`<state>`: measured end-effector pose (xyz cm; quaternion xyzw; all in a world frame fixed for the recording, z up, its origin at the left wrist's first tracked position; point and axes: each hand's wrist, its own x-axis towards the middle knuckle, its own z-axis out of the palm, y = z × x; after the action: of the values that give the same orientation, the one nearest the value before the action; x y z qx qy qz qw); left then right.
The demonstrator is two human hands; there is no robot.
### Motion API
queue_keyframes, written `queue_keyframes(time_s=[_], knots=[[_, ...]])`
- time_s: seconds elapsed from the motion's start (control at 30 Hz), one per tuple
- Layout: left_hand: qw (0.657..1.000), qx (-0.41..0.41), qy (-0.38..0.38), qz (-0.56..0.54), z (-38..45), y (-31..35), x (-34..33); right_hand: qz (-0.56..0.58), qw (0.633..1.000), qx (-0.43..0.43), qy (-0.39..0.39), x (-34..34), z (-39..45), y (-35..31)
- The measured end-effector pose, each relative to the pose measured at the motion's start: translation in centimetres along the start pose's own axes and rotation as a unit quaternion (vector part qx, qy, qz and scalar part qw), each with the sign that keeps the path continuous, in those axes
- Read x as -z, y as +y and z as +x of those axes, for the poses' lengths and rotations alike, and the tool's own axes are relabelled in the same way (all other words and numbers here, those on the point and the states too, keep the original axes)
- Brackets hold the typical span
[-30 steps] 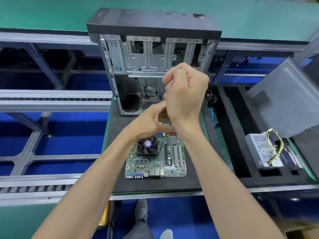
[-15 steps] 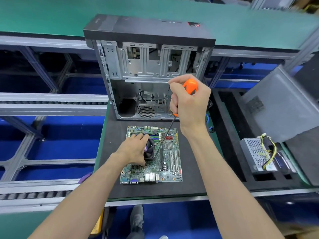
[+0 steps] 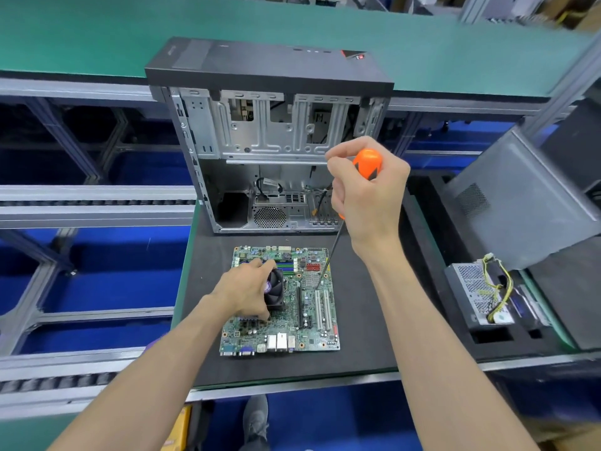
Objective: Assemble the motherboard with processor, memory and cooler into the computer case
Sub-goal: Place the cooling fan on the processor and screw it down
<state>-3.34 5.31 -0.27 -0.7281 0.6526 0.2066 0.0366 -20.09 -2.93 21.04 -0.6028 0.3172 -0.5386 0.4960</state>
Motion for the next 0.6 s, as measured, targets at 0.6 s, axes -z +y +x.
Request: queue_keyframes(time_s=[0.6], knots=[[1.000,-0.007,0.004,0.029,0.3,0.0,-1.2,-0.390,0.905,-0.148,-0.083,4.0,2.4,7.8]])
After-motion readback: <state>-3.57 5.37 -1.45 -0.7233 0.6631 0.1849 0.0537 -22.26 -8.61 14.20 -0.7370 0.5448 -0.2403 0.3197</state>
